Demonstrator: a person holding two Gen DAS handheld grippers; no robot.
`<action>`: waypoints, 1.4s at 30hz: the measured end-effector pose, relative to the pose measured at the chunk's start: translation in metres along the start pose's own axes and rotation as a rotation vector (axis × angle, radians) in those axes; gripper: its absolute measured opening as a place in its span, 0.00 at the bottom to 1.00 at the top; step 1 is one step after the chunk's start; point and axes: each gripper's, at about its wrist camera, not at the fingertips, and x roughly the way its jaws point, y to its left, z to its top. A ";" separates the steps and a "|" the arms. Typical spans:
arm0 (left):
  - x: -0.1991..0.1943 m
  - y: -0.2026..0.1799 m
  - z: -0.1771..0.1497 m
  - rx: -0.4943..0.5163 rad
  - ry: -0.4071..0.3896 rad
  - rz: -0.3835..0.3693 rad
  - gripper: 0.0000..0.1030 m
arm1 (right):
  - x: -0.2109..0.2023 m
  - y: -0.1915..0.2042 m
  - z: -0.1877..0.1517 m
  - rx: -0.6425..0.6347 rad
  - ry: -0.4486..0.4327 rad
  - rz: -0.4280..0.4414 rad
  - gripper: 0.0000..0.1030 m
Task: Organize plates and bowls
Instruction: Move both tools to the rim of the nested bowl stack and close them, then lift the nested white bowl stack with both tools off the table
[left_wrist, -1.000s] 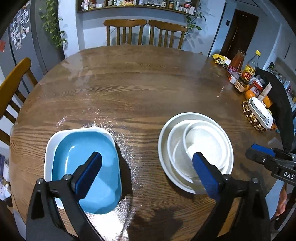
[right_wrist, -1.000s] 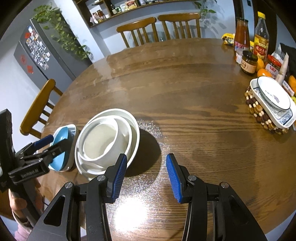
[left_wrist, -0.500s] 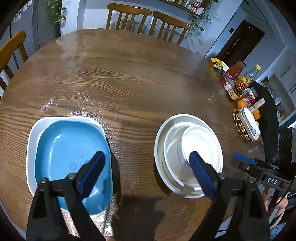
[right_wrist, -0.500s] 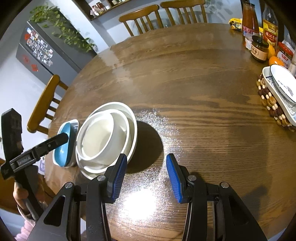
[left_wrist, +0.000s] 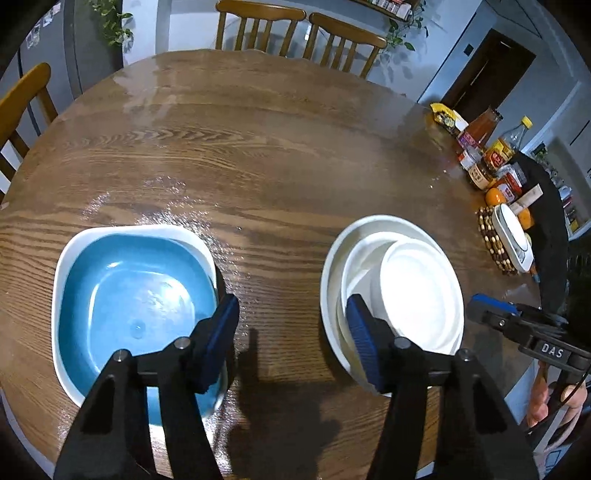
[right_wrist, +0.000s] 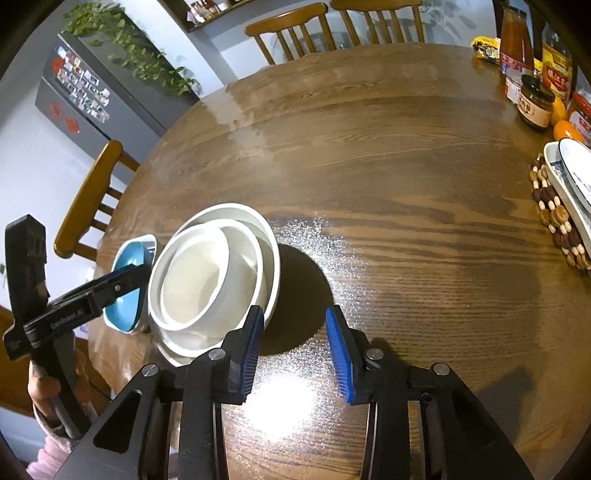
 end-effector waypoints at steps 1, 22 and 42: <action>0.001 -0.001 0.000 0.003 0.005 -0.003 0.51 | 0.001 0.002 0.000 -0.005 0.006 0.001 0.31; -0.003 -0.008 -0.005 0.023 0.016 0.050 0.47 | 0.005 0.015 0.001 -0.047 0.039 -0.026 0.23; 0.006 -0.019 0.001 0.058 0.084 0.126 0.46 | 0.018 0.014 0.016 0.073 0.207 -0.028 0.21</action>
